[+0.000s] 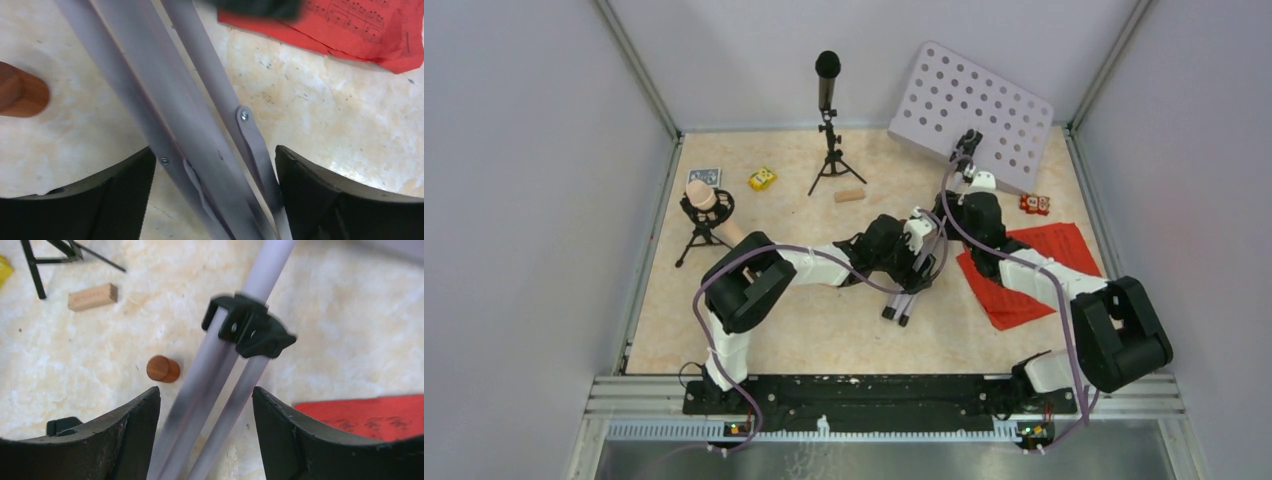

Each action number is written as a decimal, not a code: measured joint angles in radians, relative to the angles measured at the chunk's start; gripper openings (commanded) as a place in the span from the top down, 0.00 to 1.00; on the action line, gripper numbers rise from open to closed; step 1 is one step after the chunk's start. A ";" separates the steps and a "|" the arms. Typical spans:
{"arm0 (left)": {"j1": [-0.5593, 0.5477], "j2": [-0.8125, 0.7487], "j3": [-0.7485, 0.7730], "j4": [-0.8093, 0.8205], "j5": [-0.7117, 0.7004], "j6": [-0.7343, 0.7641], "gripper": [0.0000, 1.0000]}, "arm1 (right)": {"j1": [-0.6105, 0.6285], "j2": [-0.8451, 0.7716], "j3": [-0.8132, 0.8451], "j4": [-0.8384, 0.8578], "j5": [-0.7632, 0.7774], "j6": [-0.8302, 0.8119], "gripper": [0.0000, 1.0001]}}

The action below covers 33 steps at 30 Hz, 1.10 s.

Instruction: Pack up the instrument practice props

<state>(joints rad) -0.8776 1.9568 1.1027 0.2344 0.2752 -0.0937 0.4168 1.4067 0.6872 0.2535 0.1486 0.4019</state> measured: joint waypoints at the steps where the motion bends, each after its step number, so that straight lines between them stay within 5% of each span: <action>1: 0.006 0.000 0.001 0.006 -0.007 0.003 0.01 | -0.002 -0.015 0.001 0.001 0.001 -0.014 0.32; 21: 0.036 -0.100 -0.035 -0.065 -0.112 0.017 0.01 | 0.000 -0.345 0.015 -0.087 -0.079 -0.069 0.29; 33: 0.089 -0.441 -0.193 -0.099 -0.254 0.021 0.01 | 0.000 -0.568 0.015 -0.317 0.000 -0.014 0.27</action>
<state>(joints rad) -0.7883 1.5158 0.9092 0.1356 0.0208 -0.0727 0.4171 0.8383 0.7021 -0.0635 0.1490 0.3874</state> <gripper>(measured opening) 0.987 0.718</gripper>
